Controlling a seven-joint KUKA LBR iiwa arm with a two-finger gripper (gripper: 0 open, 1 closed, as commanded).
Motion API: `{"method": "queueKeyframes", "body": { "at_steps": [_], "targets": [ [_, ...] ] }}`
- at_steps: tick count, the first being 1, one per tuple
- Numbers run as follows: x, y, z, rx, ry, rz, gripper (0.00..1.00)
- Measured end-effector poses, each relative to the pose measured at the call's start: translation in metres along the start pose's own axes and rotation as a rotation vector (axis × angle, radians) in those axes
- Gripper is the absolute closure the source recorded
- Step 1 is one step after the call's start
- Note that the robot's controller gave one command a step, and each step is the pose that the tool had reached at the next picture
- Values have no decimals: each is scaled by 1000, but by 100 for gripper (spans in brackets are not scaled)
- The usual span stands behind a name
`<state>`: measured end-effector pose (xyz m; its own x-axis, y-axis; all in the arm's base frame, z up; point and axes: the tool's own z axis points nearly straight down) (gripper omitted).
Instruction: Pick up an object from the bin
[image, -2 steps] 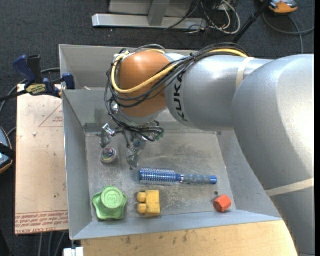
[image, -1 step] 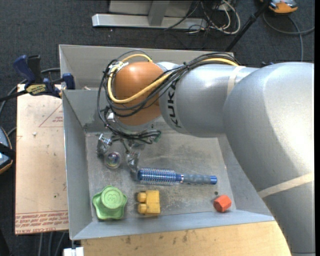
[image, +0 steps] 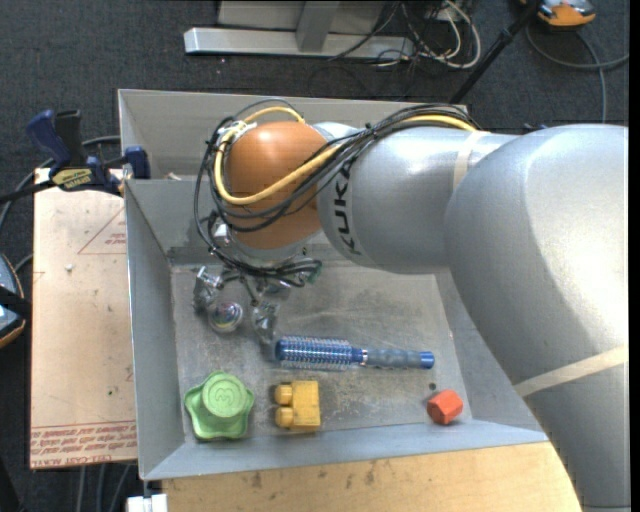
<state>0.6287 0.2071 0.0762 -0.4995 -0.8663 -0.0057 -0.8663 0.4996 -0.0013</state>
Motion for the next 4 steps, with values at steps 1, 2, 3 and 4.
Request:
{"method": "queueKeyframes", "body": {
  "at_steps": [1,2,3,4],
  "targets": [
    [-1,-1,-2,1,-2,0,100],
    [-4,-1,-53,4,-3,3,100],
    [-6,-2,-76,1,-1,7,100],
    [-8,-2,-115,3,-2,10,100]
  ]
}}
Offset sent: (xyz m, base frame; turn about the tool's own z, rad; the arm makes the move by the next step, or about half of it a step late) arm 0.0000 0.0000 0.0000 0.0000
